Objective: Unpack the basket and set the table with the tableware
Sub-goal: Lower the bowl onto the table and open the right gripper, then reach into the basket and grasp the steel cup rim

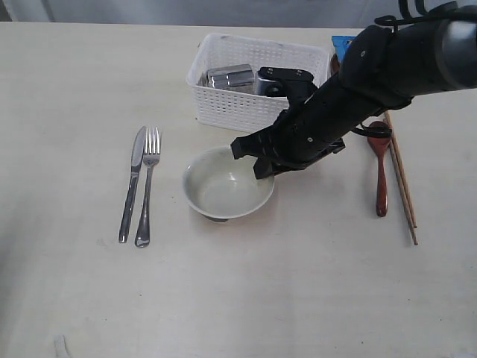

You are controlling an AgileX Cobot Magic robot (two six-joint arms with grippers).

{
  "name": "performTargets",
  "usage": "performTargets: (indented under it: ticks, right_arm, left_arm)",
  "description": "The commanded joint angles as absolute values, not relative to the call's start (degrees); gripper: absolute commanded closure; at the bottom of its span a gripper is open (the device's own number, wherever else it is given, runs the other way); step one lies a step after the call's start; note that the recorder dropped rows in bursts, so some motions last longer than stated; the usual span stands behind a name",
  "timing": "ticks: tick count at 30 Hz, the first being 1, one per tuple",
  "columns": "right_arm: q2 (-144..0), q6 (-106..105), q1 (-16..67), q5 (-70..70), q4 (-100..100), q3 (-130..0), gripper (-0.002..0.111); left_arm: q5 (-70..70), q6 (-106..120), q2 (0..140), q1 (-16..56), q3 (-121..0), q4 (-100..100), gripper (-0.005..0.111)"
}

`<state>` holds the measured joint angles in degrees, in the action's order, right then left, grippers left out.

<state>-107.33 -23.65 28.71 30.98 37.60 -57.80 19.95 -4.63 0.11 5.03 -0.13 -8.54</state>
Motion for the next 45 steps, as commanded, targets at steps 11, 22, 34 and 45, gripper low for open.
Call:
performTargets:
  ticks: [11, 22, 34, 45]
  right_arm:
    - [-104.94, -23.98, 28.68, 30.84, 36.82, -57.23, 0.071]
    - [-94.65, -17.49, 21.92, 35.44, 29.46, -73.44, 0.071]
    - [-132.57, -12.78, 19.81, 59.70, 29.56, -115.79, 0.071]
    - [-137.23, -15.98, 13.73, 61.46, 39.81, -119.16, 0.071]
  left_arm:
    - [19.82, -4.76, 0.00, 5.32, 0.00, -8.80, 0.107]
    - [19.82, -4.76, 0.00, 5.32, 0.00, -8.80, 0.107]
    - [19.82, -4.76, 0.00, 5.32, 0.00, -8.80, 0.107]
    - [19.82, -4.76, 0.00, 5.32, 0.00, -8.80, 0.107]
